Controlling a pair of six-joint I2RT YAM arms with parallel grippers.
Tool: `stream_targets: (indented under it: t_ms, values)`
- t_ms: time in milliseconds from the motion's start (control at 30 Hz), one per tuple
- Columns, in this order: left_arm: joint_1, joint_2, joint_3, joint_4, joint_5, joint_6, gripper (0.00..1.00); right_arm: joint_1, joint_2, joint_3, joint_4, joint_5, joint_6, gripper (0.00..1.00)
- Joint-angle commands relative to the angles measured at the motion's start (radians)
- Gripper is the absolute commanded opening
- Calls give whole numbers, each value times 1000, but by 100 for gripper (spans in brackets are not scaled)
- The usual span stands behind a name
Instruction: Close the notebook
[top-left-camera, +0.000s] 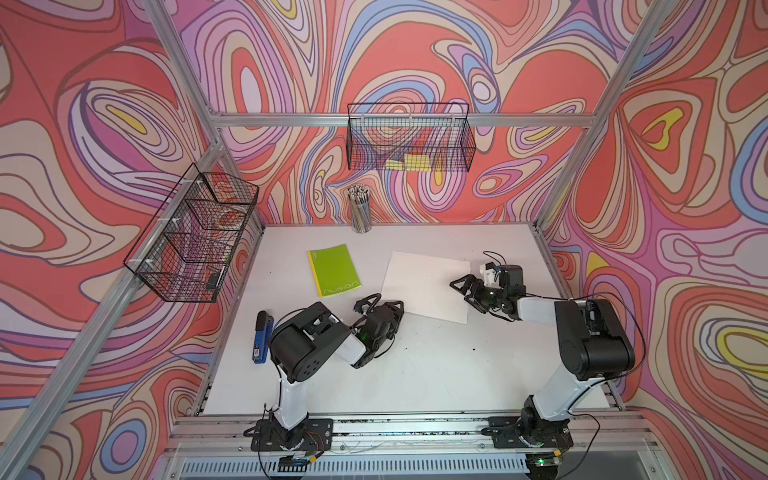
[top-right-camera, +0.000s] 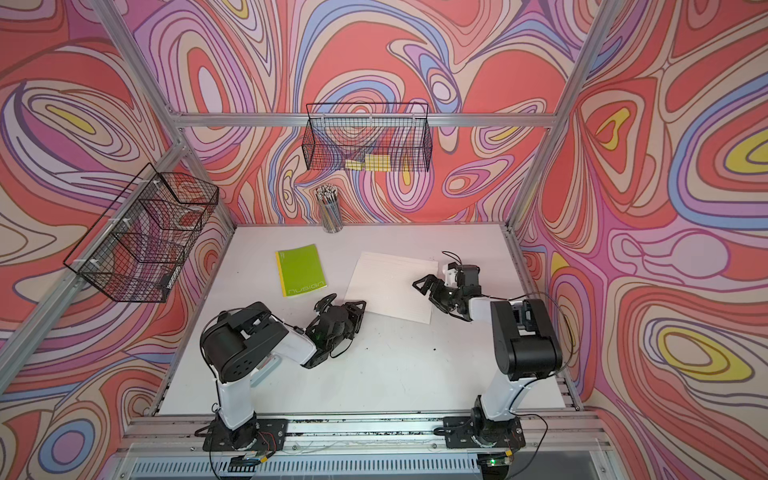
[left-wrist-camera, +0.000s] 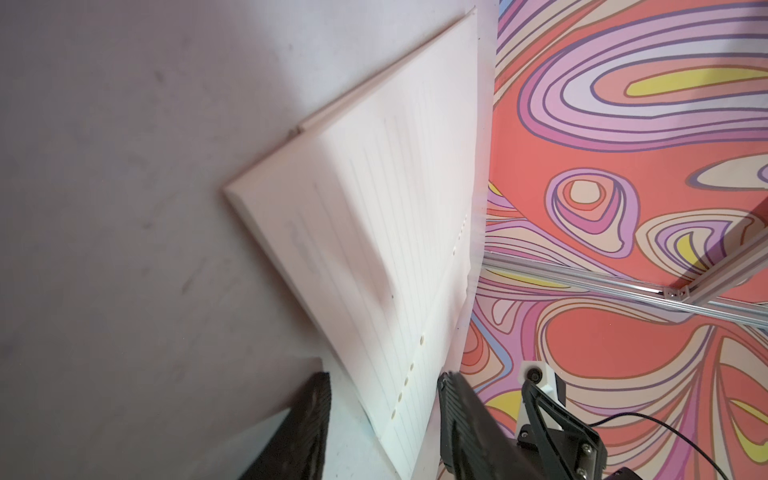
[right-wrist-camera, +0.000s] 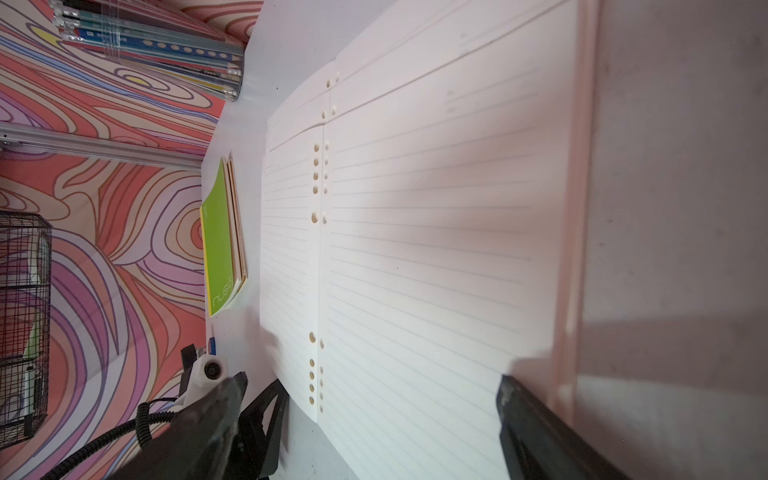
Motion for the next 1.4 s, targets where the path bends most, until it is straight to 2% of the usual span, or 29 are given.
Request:
stream_targets:
  t_ms: [0, 100, 300, 600, 767, 967, 1167, 1367]
  values:
    - [-7, 41, 11, -7, -43, -30, 48, 4, 11, -10, -33, 19, -3, 98]
    - [-8, 63, 11, 13, -57, -24, 47, 4, 7, -11, -34, 15, -2, 98]
    - [-13, 114, 12, 77, -67, -8, 38, 4, -1, -10, -39, 8, -3, 98]
    - [-24, 172, -27, 230, -92, 37, 0, 3, -9, -11, -48, 1, -11, 99]
    - [-32, 202, -56, 346, -86, 52, 0, 3, -15, -7, -57, -2, -14, 98]
    - [-32, 96, -84, 342, -58, 220, 0, 9, -58, 16, -80, 1, -36, 98]
    - [-23, -6, -131, 278, -52, 315, 0, 16, -101, 48, -116, 3, -37, 98]
    - [-2, -49, -125, 257, -6, 402, 0, 26, -128, 47, -124, 6, -30, 98]
